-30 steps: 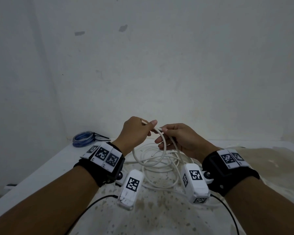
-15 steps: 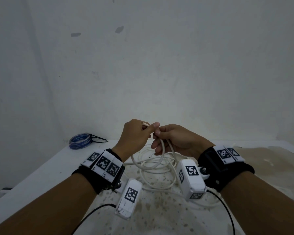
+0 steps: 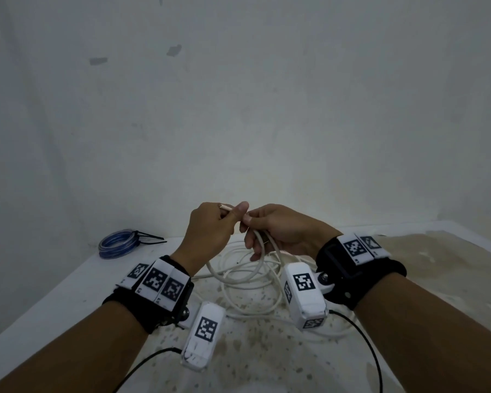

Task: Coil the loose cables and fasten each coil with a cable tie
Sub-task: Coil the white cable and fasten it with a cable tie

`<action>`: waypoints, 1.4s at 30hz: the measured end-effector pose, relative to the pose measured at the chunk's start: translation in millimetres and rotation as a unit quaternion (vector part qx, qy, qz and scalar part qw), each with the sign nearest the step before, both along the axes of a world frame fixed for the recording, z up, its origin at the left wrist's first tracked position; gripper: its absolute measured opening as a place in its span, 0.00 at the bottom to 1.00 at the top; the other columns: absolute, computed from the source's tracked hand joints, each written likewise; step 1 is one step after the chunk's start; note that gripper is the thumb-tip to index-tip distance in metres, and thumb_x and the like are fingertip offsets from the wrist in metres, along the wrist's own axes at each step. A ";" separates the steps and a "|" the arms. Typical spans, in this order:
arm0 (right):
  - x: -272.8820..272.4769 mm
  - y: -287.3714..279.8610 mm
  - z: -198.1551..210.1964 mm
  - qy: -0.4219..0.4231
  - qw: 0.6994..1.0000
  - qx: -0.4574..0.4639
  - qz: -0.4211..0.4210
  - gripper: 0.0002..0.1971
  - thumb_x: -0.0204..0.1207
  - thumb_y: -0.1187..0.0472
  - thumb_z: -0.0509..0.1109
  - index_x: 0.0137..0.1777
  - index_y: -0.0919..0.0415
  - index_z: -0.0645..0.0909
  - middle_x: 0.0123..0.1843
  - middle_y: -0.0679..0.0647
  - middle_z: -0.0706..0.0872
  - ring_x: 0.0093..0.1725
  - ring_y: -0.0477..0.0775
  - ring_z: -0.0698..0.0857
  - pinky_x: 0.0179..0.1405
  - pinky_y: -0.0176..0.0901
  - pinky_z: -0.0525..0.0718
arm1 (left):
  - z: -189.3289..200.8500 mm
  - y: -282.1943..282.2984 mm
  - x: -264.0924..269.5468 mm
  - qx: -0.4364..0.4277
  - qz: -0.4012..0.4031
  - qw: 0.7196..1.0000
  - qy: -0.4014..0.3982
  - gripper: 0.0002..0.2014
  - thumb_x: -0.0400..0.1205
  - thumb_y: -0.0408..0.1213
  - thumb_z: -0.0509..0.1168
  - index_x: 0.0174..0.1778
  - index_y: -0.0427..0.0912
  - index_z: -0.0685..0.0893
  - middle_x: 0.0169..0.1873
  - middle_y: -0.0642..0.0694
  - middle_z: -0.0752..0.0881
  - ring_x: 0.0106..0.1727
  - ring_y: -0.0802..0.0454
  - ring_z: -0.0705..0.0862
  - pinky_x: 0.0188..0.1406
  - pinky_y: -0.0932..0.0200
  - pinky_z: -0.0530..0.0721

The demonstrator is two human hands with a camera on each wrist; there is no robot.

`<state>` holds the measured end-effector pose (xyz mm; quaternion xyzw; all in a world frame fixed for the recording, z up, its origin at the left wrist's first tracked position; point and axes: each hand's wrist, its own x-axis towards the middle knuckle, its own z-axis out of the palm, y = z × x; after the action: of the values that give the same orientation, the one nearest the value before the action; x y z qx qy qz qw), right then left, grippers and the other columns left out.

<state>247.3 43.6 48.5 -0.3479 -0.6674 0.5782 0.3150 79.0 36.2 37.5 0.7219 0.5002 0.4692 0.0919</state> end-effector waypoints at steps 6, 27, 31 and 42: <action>5.6 8.4 2.9 0.163 0.977 -0.005 -0.140 0.14 0.90 0.61 0.56 0.44 0.66 0.76 0.31 0.59 0.84 0.25 0.54 0.83 0.50 0.60 0.88 | -4.5 4.7 -11.7 -0.129 0.104 0.982 -0.095 0.34 0.84 0.67 0.45 0.40 0.41 0.83 0.40 0.45 0.87 0.42 0.46 0.85 0.45 0.52 0.81; 32.3 2.2 20.1 0.434 0.848 -0.051 -0.301 0.15 0.90 0.57 0.56 0.40 0.60 0.71 0.23 0.51 0.70 0.20 0.48 0.69 0.31 0.45 0.87 | 14.2 -20.4 102.3 -0.202 -0.043 0.788 -0.581 0.10 0.89 0.31 0.53 0.49 0.34 0.78 0.41 0.36 0.90 0.34 0.47 0.89 0.23 0.64 0.83; 22.7 0.1 19.3 0.434 0.854 -0.045 -0.283 0.16 0.90 0.57 0.56 0.40 0.61 0.70 0.24 0.51 0.70 0.21 0.49 0.69 0.30 0.45 0.87 | 17.2 -17.9 87.4 -0.170 -0.021 0.839 -0.517 0.12 0.91 0.39 0.54 0.51 0.39 0.81 0.40 0.43 0.93 0.29 0.55 0.88 0.24 0.63 0.80; 7.2 1.4 -5.9 0.400 0.893 -0.044 -0.202 0.16 0.91 0.59 0.54 0.41 0.61 0.72 0.24 0.52 0.70 0.21 0.49 0.71 0.36 0.50 0.89 | 26.3 -8.4 45.7 -0.033 -0.043 0.928 -0.370 0.14 0.87 0.27 0.60 0.42 0.51 0.81 0.50 0.43 0.90 0.40 0.49 0.92 0.44 0.52 0.90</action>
<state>254.4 45.0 42.6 -0.2277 -0.3742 0.6213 0.6497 124.7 27.8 63.8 0.5148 0.4145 0.6815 0.3141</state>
